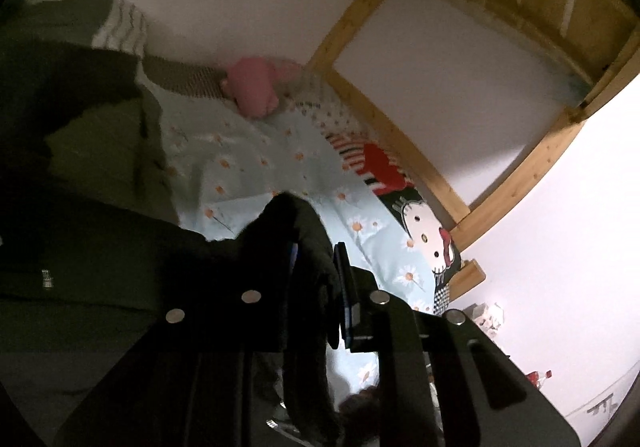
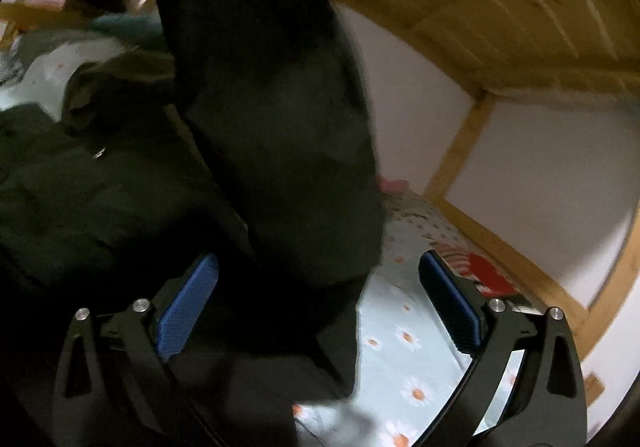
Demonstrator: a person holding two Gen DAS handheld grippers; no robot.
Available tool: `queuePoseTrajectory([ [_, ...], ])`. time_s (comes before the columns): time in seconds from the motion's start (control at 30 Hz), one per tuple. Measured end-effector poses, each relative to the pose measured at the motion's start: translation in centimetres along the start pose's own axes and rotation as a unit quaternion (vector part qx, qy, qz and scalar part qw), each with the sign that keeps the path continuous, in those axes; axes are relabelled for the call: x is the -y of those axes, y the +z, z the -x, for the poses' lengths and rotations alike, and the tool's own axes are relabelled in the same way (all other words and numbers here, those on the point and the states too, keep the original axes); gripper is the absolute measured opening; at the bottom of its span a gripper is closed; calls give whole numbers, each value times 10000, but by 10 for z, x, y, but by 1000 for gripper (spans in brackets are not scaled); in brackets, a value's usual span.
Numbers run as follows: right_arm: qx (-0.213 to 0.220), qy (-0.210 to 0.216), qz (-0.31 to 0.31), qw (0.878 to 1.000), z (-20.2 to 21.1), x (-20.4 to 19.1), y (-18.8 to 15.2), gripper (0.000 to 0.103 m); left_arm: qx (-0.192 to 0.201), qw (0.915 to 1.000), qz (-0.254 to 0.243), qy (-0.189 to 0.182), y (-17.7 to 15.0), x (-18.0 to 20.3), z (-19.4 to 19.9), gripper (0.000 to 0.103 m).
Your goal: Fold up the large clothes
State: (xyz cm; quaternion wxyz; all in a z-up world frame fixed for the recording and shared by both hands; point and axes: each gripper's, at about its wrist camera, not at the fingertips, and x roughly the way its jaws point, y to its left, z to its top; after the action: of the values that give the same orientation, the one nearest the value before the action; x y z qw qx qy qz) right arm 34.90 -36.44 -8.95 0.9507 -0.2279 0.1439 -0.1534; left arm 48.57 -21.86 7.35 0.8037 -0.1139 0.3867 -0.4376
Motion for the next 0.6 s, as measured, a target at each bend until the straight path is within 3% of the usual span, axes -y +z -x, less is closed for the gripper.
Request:
queuePoseTrajectory([
  [0.03,-110,34,59,9999,-6,-7,4,89,92,9999,-15,61,-1,-5,17,16],
  [0.1,-479,334,105,9982,-19,-23,14,26,217,9996,34,149,-3,-16,39,13],
  [0.13,-614,423,119,9971,-20,-31,20,15,269,9993,58,242,-3,-24,51,13],
  [0.17,-591,567,117,9966,-18,-37,22,9,332,9986,74,401,-5,-35,66,13],
  [0.4,-440,1326,388,9894,11,-103,41,5,350,9892,486,1334,-38,-116,108,13],
  [0.43,-456,1366,334,9890,13,-109,46,5,389,9877,579,1396,-43,-124,111,22],
  [0.5,-492,1459,251,9877,18,-124,55,5,519,9807,779,1715,-63,-145,120,58],
  [0.53,-498,1470,205,9877,18,-125,58,5,548,9774,931,1820,-75,-157,123,82],
  [0.6,-548,1539,-15,9866,17,-128,64,5,432,9739,1354,1772,-109,-187,121,83],
])
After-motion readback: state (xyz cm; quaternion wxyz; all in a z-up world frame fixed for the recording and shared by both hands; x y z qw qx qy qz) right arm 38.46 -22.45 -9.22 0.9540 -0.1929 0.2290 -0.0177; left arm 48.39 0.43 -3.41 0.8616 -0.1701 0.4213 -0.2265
